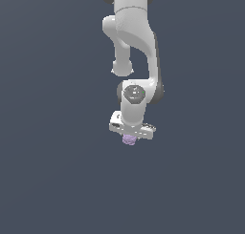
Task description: Pick up the object and move it to a goal position.
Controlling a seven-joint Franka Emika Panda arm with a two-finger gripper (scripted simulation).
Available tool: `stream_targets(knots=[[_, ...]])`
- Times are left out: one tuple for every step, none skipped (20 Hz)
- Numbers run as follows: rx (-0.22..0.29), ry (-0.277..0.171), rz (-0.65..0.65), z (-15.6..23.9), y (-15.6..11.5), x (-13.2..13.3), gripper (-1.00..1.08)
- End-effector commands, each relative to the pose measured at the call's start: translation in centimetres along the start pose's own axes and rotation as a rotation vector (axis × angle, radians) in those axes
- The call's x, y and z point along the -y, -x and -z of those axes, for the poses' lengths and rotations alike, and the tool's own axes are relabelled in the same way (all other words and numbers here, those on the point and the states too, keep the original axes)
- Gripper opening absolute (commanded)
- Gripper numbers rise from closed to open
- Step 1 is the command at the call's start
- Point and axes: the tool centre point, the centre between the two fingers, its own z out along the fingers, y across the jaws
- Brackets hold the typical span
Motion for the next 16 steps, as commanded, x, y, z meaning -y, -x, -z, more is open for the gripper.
stream_targets(knots=[[-0.001,-0.001,0.001,0.9,1.0,0.9,-1.0],[-0.001,-0.001,0.001,1.3,1.6,1.3,-1.0],[-0.001,-0.001,0.001,1.7,2.1,1.7,-1.0],[-0.001,-0.001,0.001,2.1,2.6,2.1,-1.0],[-0.001,-0.001,0.001,2.5,3.1,2.5,-1.0],[-0.001,-0.001,0.001,2.9,3.6,2.9,-1.0],[-0.001,-0.001,0.001,3.3,4.0,3.2,-1.0],[-0.001,-0.001,0.001,3.6,4.4,3.5,-1.0],[-0.001,-0.001,0.001,3.9,4.8,3.8,-1.0],[-0.001,-0.001,0.001,4.1,5.1,4.1,-1.0],[-0.001,-0.001,0.001,4.4,5.3,4.3,-1.0],[-0.001,-0.001,0.001,4.5,5.5,4.5,-1.0],[-0.001,-0.001,0.001,4.7,5.7,4.6,-1.0],[-0.001,-0.001,0.001,4.8,5.8,4.7,-1.0],[-0.001,-0.001,0.001,4.8,5.9,4.8,-1.0],[-0.001,-0.001,0.001,4.9,5.9,4.8,-1.0]])
